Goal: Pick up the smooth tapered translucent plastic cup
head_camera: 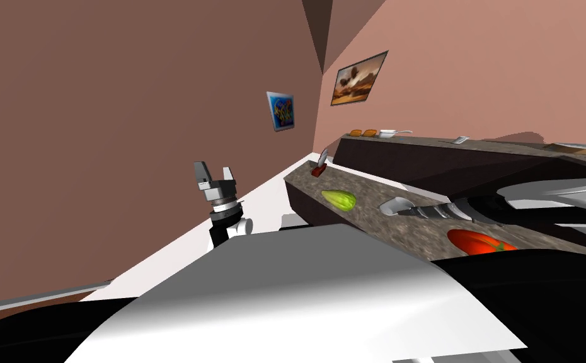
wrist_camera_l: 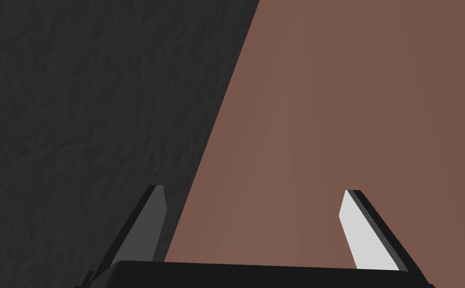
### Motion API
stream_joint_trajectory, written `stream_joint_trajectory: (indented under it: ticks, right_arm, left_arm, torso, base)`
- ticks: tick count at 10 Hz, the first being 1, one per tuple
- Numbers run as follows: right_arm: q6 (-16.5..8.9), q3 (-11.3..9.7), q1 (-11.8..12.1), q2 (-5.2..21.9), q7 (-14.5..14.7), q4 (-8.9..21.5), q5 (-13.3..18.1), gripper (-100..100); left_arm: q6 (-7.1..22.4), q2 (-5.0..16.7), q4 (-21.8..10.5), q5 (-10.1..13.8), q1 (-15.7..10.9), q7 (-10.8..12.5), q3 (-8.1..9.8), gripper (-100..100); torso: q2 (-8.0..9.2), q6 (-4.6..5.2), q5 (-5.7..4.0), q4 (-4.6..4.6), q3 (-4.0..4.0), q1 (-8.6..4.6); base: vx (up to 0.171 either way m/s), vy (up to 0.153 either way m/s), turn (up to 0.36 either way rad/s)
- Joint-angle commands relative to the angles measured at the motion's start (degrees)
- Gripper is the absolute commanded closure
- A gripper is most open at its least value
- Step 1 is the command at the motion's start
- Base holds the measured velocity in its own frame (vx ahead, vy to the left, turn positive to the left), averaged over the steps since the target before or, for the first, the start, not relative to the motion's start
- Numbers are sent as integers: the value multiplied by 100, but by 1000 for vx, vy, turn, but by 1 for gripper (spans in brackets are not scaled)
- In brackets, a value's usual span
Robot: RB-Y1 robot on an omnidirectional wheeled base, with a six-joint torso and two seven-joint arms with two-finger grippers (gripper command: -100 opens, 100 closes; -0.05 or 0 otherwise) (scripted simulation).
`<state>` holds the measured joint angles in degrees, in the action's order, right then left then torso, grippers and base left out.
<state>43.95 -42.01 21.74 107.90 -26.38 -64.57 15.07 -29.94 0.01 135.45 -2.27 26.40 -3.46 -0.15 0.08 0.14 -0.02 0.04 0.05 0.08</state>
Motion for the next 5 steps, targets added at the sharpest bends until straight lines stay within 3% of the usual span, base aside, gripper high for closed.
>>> stream_joint_trajectory:
  ticks: [1, 5]
  right_arm:
    - [0, 0, 0, 0, 0, 0, 0, 100]
    - [1, 0, 0, 1, -1, 0, 0, 100]
  left_arm:
    - [0, 0, 0, 0, 0, 0, 0, 0]
    - [0, 0, 0, 0, 0, 0, 0, 0]
  torso:
    - [0, 0, 0, 0, 0, 0]
    - [-1, 0, 1, 0, -1, 2]
  base:
    - [0, 0, 0]
    - [0, 0, 0]
